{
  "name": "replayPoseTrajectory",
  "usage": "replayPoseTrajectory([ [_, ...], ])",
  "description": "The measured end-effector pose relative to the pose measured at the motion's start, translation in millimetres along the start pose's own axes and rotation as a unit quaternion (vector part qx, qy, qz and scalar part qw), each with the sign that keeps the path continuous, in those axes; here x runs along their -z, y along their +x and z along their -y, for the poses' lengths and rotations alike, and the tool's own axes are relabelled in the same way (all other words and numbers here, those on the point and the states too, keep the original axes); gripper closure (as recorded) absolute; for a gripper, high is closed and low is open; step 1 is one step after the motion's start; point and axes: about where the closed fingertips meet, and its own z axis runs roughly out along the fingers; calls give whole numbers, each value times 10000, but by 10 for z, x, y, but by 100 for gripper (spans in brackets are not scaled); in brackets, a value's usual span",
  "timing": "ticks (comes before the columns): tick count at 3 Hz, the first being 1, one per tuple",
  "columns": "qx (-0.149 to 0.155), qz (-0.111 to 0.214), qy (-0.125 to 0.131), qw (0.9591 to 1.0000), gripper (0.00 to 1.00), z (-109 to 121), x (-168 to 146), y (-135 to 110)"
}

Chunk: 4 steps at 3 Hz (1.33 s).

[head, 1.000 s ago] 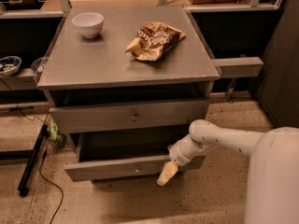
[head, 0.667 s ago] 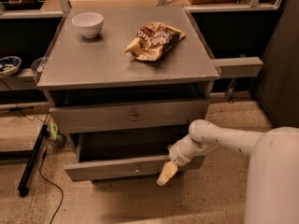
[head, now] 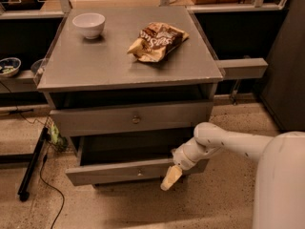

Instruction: Open middle drawer

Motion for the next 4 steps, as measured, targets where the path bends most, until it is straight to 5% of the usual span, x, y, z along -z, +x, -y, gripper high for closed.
replayPoseTrajectory([
  [4, -33, 104, -137, 9998, 0, -120, 103, 36],
])
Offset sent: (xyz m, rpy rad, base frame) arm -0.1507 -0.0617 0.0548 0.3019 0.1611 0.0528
